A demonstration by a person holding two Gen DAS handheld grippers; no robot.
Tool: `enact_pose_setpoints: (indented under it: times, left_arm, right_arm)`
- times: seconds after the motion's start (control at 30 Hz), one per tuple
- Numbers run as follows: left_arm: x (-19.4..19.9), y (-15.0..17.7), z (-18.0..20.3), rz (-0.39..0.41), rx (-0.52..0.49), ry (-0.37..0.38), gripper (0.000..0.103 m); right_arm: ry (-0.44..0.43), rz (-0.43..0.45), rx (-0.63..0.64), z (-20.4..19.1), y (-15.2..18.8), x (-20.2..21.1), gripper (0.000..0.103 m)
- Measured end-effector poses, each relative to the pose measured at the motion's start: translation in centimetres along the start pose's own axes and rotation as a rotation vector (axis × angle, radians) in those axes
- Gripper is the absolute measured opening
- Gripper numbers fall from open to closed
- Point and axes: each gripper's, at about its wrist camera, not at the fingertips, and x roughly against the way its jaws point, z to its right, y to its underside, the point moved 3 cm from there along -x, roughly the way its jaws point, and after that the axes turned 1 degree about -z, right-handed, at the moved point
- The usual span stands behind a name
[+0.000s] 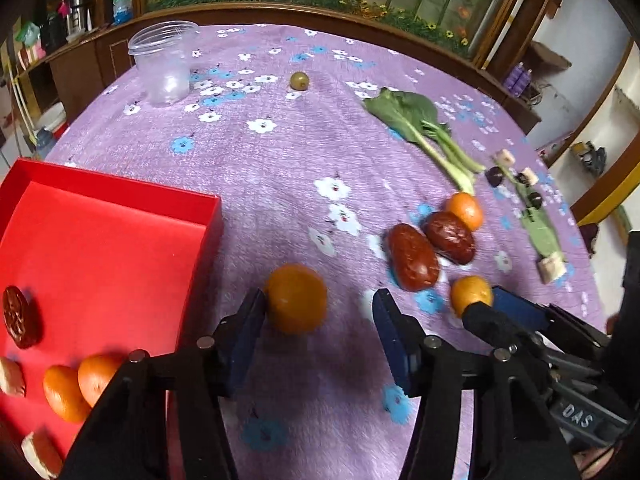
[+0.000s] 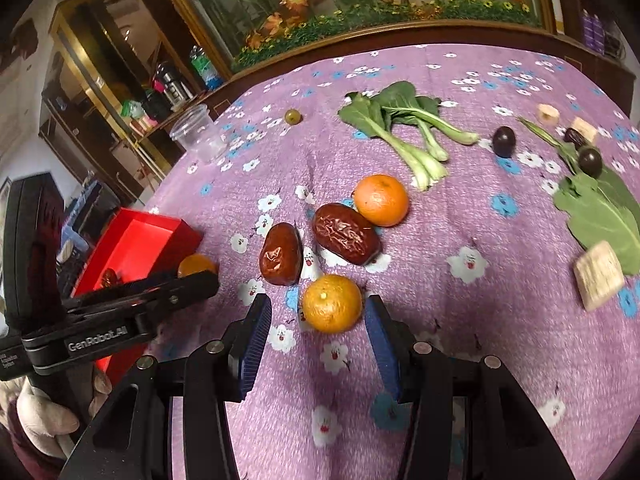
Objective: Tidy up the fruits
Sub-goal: 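Return both tools to the table and grasp mandarins with each tool, then lift the held mandarins with both tools toward the red tray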
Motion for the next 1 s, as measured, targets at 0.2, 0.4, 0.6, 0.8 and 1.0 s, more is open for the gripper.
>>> enact_pose_setpoints:
  times: [0.2,0.4,0.6,0.8,1.0]
  left_arm:
    - [-0.6,-0.2,0.5,0.019,-0.038,-0.045,0.053]
    - [-1.1,0.2,1.1,0.040,-0.118,-0.166,0.028]
    - [0.4,0.6,0.3,0.048,-0.061,-0.085,0.028]
    - [2.9,1.6,0.4,0.069,-0.014,-0.004,0.028]
    - [7.0,2.6,0.2,0.119,0.028,0.068,0.028]
  right_arm:
    - [0.012,-0.015,0.022,0.0,-0.1,-1.4,0.053]
    - [0.046,-0.010,0.042,-0.2,-0.1,-1.5,0.037]
    - [0.044,-0.018,0.027,0.3,0.2,-1.1,0.036]
    - [0.042,-0.013,0.019,0.1,0.8,0.1,0.036]
    - [0.031,0.030,0.035,-1.7,0.9,3.0,0.036]
